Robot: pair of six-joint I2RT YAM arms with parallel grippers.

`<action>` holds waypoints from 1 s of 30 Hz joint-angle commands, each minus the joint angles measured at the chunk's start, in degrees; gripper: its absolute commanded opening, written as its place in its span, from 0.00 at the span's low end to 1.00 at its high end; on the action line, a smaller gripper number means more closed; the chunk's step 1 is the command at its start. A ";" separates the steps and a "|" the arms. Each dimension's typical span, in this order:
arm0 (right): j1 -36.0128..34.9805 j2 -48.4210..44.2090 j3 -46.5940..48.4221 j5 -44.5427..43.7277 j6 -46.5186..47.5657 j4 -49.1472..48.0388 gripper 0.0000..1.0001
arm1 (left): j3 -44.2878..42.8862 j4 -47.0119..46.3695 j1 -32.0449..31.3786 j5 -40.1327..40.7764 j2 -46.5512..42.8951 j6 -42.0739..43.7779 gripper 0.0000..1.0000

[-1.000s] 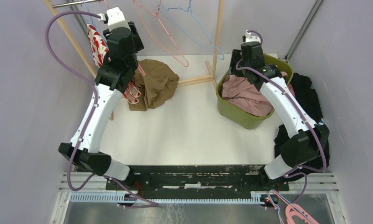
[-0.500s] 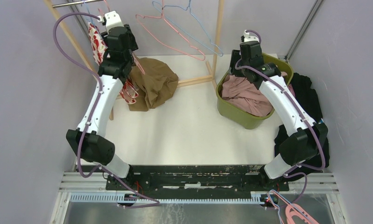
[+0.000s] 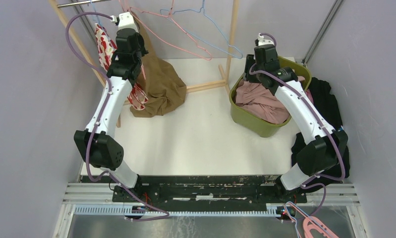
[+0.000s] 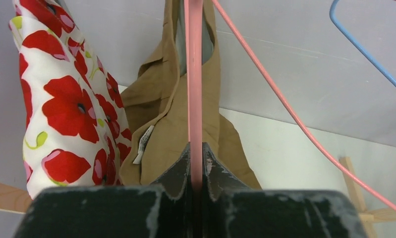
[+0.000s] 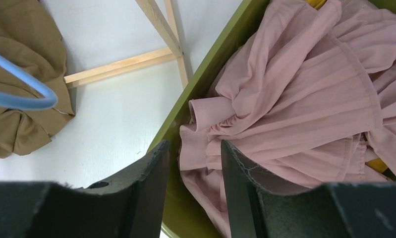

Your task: Remove the skirt from the hanger

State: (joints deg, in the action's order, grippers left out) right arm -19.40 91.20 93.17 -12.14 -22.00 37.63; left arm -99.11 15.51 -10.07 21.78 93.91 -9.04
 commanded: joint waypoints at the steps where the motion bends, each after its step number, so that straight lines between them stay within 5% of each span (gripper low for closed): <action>1: -0.29 -0.37 -0.74 1.42 -0.03 -2.57 0.48 | 1.12 -2.98 0.04 -5.05 -3.27 6.03 0.03; 8: -0.21 1.15 -2.07 3.28 -0.75 -3.55 0.47 | 3.16 -7.46 0.13 -8.00 -7.64 8.94 0.03; 17: -0.29 2.50 -3.34 4.53 -0.69 -3.76 0.47 | 7.39 -21.48 0.13 -2.85 -10.28 12.31 0.03; 30: -0.23 1.89 -4.54 4.50 -0.06 -3.88 0.46 | 6.98 -26.63 1.18 4.86 -9.23 13.55 0.03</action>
State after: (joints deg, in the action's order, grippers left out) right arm -19.40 93.82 89.08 -7.68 -22.22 36.40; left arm -90.67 3.18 -9.63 22.37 87.53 2.26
